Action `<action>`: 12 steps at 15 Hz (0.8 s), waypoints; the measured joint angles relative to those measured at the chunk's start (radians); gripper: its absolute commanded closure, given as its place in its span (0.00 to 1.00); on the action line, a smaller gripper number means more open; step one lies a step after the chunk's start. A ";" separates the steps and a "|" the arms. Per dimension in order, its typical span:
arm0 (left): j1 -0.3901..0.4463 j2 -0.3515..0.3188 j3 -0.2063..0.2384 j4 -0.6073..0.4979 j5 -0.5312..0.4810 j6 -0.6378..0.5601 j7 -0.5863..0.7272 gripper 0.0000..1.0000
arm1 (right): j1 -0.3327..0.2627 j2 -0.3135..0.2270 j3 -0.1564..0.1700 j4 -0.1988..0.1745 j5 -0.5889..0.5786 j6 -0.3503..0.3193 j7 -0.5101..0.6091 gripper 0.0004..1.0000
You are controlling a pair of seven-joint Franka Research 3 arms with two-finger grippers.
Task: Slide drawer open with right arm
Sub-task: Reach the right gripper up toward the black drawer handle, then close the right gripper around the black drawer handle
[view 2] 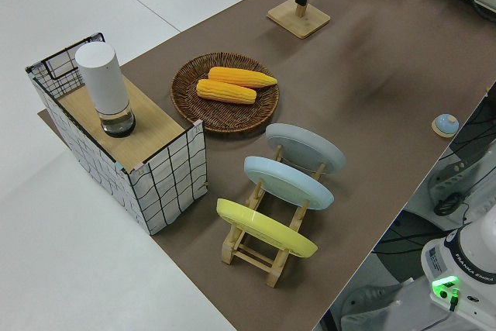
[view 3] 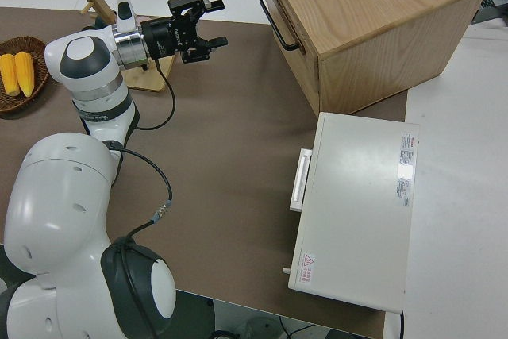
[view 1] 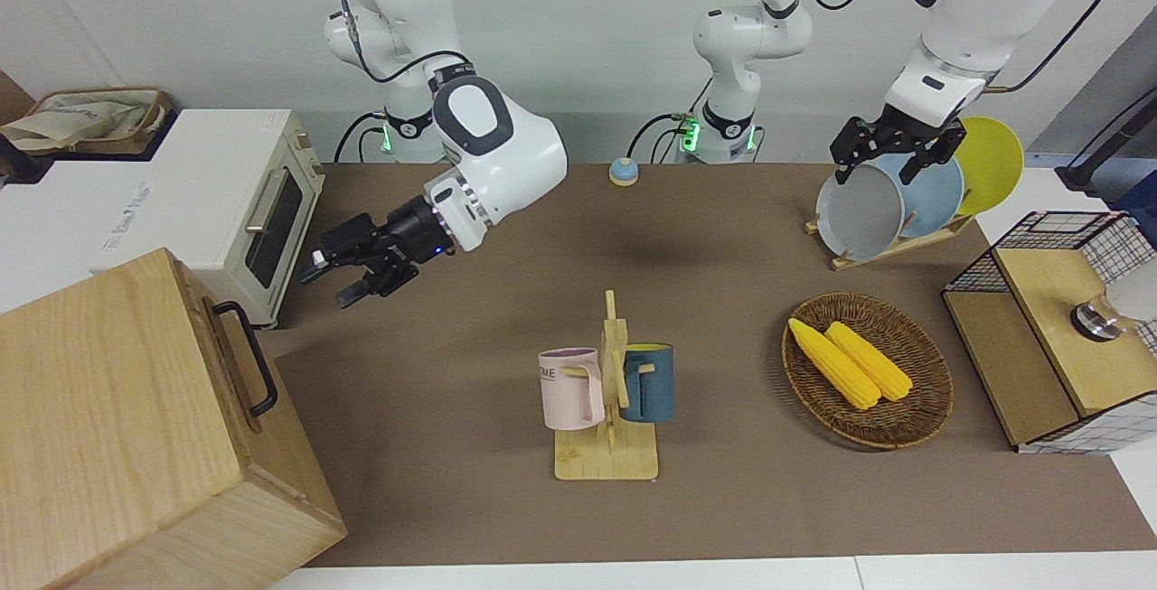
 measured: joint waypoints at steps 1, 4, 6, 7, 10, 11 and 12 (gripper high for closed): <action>0.000 0.000 0.000 0.000 0.000 0.000 0.000 0.01 | -0.011 0.020 -0.001 -0.001 -0.036 0.015 0.025 0.01; 0.000 0.000 0.000 0.000 0.000 0.000 0.000 0.01 | -0.039 0.070 -0.005 -0.002 -0.126 0.028 0.101 0.01; 0.000 0.000 0.000 0.000 0.000 0.000 0.000 0.01 | -0.056 0.099 -0.006 -0.002 -0.187 0.029 0.147 0.02; 0.000 0.000 0.000 0.000 0.000 0.000 0.000 0.01 | -0.062 0.111 -0.008 -0.002 -0.208 0.030 0.167 0.02; 0.000 0.000 0.000 0.000 0.000 0.000 0.000 0.01 | -0.100 0.137 -0.015 -0.002 -0.264 0.067 0.211 0.02; 0.000 0.000 0.000 0.000 0.000 0.000 0.000 0.01 | -0.115 0.142 -0.015 -0.001 -0.275 0.094 0.214 0.02; 0.000 0.000 0.000 0.000 0.000 0.000 0.000 0.01 | -0.125 0.144 -0.016 -0.001 -0.281 0.109 0.215 0.02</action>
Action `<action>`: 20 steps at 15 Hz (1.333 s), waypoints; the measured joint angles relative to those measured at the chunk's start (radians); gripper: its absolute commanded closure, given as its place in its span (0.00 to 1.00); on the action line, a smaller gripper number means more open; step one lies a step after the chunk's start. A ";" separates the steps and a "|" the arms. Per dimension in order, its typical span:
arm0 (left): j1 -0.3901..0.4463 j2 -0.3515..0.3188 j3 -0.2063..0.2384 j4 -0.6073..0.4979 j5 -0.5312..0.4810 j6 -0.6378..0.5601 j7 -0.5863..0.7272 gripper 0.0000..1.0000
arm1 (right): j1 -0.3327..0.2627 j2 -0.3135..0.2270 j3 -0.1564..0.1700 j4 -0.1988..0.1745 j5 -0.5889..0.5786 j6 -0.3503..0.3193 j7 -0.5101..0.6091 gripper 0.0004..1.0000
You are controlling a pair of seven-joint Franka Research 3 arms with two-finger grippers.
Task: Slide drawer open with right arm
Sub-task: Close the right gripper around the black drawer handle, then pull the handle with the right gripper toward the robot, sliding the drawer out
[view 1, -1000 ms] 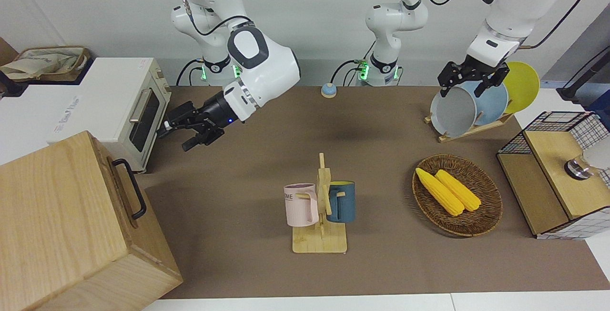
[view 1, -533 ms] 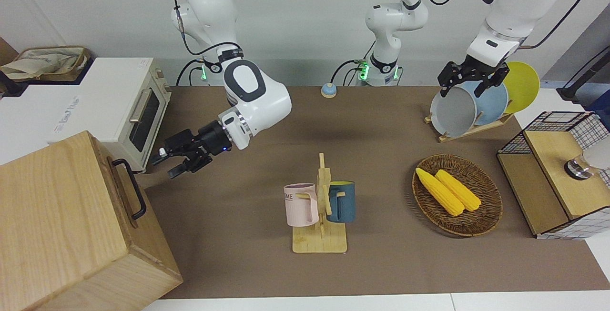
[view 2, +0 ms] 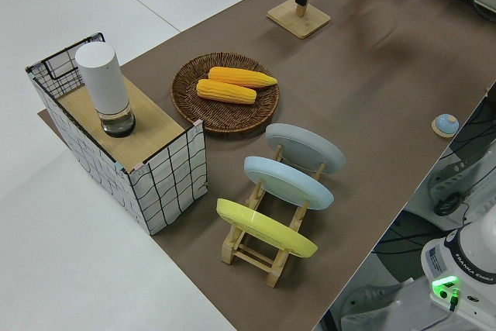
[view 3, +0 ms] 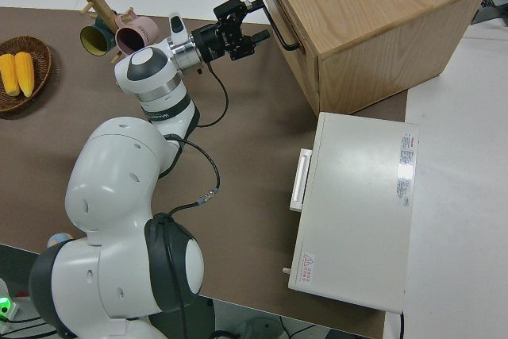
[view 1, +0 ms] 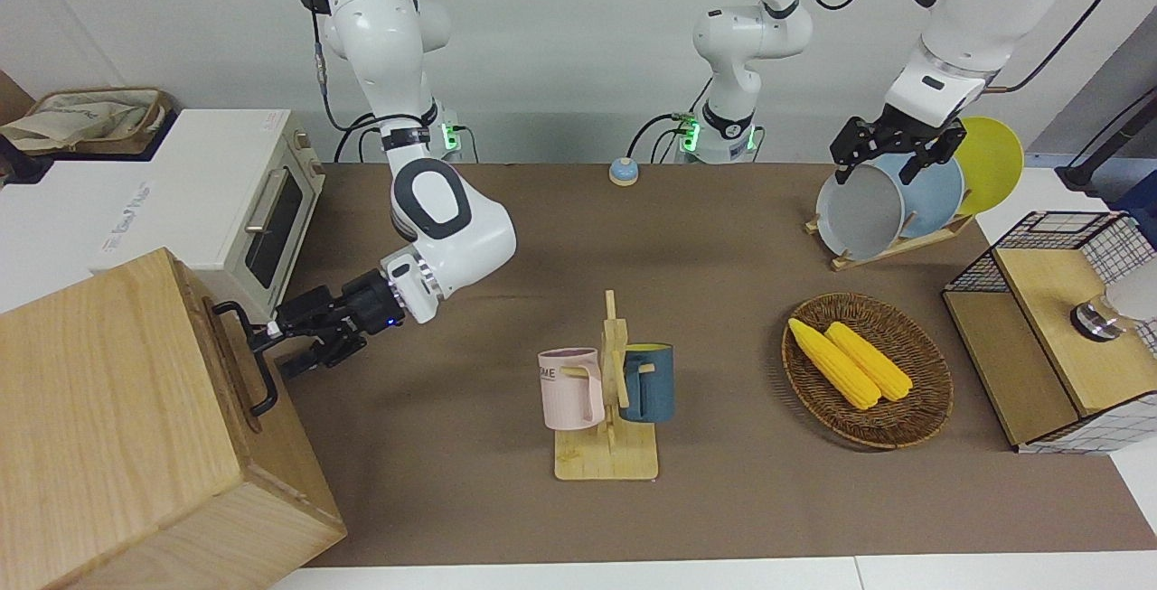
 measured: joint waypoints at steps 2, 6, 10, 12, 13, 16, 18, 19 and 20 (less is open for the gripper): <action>0.000 0.000 0.000 0.000 0.000 0.000 0.000 0.01 | -0.007 0.003 0.000 0.000 -0.010 0.008 0.000 0.02; 0.000 0.000 0.000 0.000 0.000 0.000 0.000 0.01 | -0.025 0.004 -0.001 0.010 -0.018 0.038 0.000 0.16; 0.000 0.000 0.000 0.000 0.000 0.000 0.000 0.01 | -0.032 0.004 -0.001 0.014 -0.022 0.042 -0.007 0.87; 0.000 0.000 0.000 0.000 0.000 0.000 0.000 0.01 | -0.032 0.004 0.000 0.014 -0.022 0.042 -0.018 1.00; 0.000 0.000 0.000 0.000 0.000 0.000 0.000 0.01 | -0.031 0.003 0.000 0.017 -0.027 0.041 -0.028 1.00; 0.000 0.000 0.000 0.000 0.000 0.000 0.000 0.01 | -0.030 0.002 0.005 0.021 -0.027 0.041 -0.044 1.00; 0.000 0.000 0.000 0.000 0.000 0.000 0.000 0.01 | -0.030 0.004 0.005 0.021 -0.028 0.042 -0.047 1.00; 0.000 0.000 0.000 0.000 0.000 0.000 0.000 0.01 | -0.030 0.004 0.005 0.021 -0.027 0.042 -0.046 1.00; 0.000 0.000 0.000 0.000 0.000 0.000 0.000 0.01 | -0.030 0.004 0.005 0.021 -0.027 0.042 -0.046 1.00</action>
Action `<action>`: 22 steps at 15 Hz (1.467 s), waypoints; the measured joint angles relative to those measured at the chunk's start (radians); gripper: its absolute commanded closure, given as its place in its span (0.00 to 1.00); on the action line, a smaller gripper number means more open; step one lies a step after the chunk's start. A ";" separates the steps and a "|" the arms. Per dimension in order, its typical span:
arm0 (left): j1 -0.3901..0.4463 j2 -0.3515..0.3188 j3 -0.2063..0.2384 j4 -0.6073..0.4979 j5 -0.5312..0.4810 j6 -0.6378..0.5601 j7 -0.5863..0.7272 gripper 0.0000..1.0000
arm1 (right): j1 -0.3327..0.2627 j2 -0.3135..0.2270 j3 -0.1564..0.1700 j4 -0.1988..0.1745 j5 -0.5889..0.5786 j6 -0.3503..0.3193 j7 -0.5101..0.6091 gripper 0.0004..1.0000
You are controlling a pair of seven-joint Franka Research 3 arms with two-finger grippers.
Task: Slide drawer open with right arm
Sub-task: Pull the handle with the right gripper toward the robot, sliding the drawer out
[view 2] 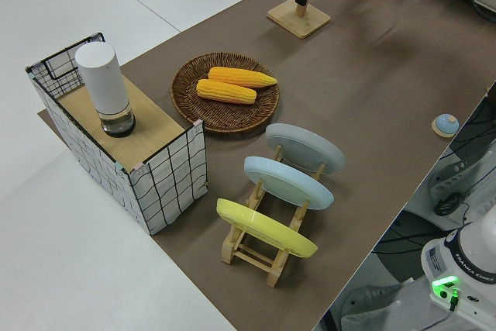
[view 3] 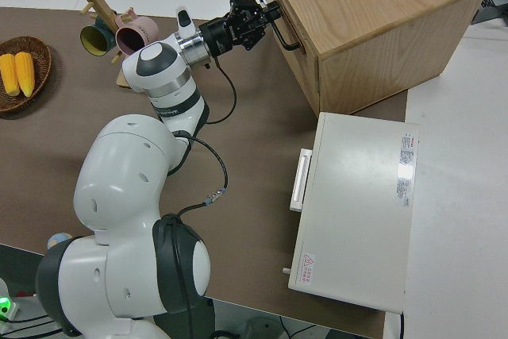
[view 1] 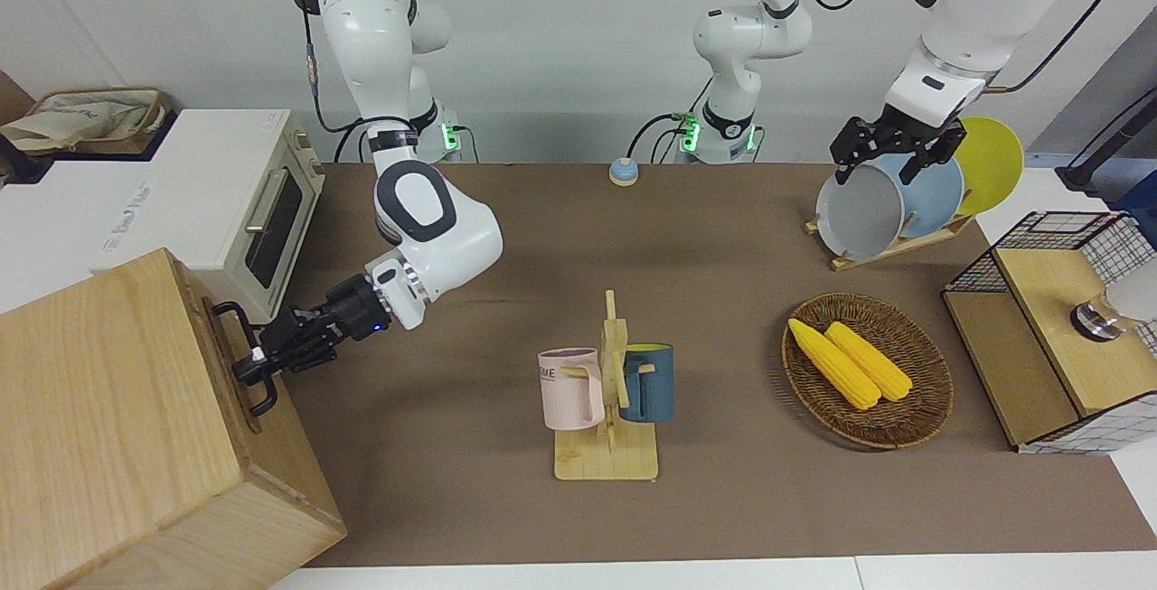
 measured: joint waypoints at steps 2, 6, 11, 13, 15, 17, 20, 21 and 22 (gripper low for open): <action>0.000 0.000 0.000 0.000 0.000 0.000 0.000 0.01 | 0.000 0.000 0.000 0.000 0.000 0.000 0.000 1.00; 0.000 0.000 0.000 0.000 0.000 0.000 0.000 0.01 | 0.002 -0.001 0.008 0.000 0.005 -0.007 0.000 1.00; 0.000 0.000 0.000 0.000 0.000 0.000 0.000 0.01 | 0.023 -0.001 0.030 -0.002 0.028 -0.062 -0.004 1.00; 0.000 0.000 0.000 0.000 0.000 0.000 0.000 0.01 | 0.047 -0.001 0.033 -0.002 0.050 -0.099 -0.007 1.00; 0.000 0.000 0.000 0.000 0.000 0.000 0.000 0.01 | 0.078 -0.001 0.035 -0.005 0.069 -0.141 -0.012 1.00; 0.000 0.000 0.000 0.000 0.000 0.000 0.000 0.01 | 0.107 -0.002 0.035 -0.006 0.092 -0.175 -0.014 1.00; 0.000 0.000 0.000 0.000 0.000 0.000 0.000 0.01 | 0.153 -0.003 0.036 -0.008 0.120 -0.229 -0.021 1.00; 0.000 0.000 0.000 0.000 0.000 0.000 0.000 0.01 | 0.170 -0.003 0.037 -0.009 0.130 -0.248 -0.022 1.00; 0.000 0.000 0.000 0.000 0.000 0.000 0.000 0.01 | 0.183 -0.003 0.037 -0.009 0.139 -0.261 -0.022 1.00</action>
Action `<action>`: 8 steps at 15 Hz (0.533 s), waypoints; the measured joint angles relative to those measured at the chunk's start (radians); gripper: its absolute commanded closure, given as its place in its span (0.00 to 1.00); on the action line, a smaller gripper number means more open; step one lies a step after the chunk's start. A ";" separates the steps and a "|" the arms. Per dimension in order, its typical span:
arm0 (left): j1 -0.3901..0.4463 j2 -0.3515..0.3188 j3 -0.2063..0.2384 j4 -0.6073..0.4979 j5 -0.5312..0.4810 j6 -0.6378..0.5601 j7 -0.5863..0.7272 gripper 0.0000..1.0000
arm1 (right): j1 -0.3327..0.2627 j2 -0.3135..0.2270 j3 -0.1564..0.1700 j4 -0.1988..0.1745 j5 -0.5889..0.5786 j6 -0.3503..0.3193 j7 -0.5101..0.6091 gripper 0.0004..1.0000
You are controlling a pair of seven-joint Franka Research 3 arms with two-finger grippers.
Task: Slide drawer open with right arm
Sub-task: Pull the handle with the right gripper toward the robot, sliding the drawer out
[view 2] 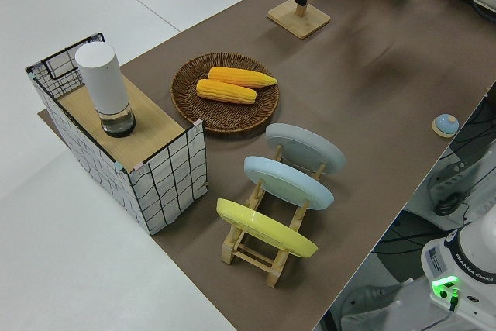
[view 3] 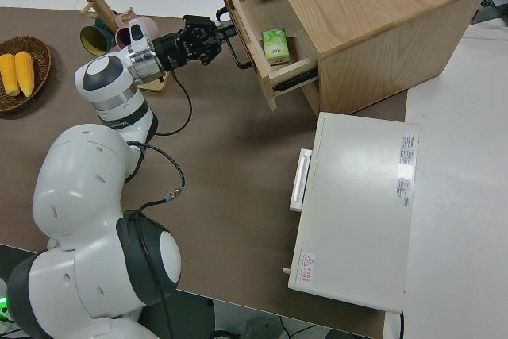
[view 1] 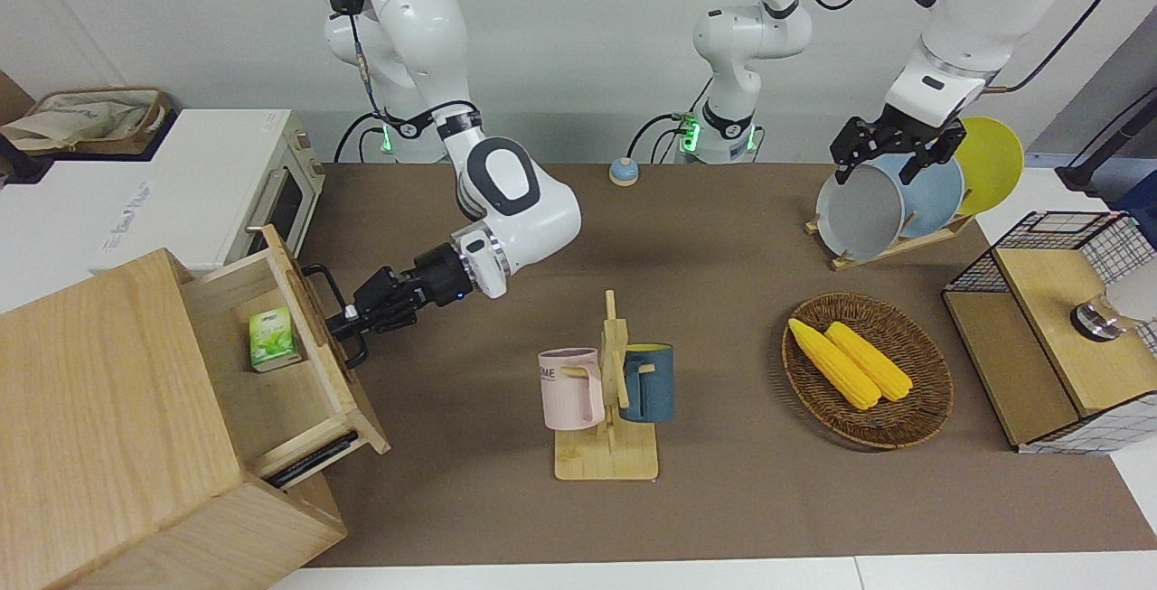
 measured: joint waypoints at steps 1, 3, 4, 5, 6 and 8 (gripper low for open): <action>0.000 0.000 0.000 0.000 0.000 0.000 0.000 0.01 | 0.017 0.000 0.000 0.000 0.008 -0.016 0.000 1.00; 0.000 0.000 0.000 0.000 0.000 0.000 0.000 0.00 | 0.050 0.000 0.002 0.000 0.025 -0.052 0.000 1.00; 0.000 0.000 0.000 0.000 0.000 0.000 0.000 0.01 | 0.068 0.000 0.003 0.000 0.037 -0.070 0.000 1.00; 0.000 0.000 0.000 0.000 0.000 0.000 0.000 0.01 | 0.082 0.000 0.004 0.000 0.044 -0.083 0.000 1.00; 0.000 0.000 0.000 0.000 0.000 0.000 0.000 0.01 | 0.097 0.000 0.005 0.000 0.051 -0.095 0.000 1.00; 0.000 0.000 0.000 0.000 0.000 0.000 0.000 0.01 | 0.123 0.000 0.007 0.000 0.064 -0.117 0.000 1.00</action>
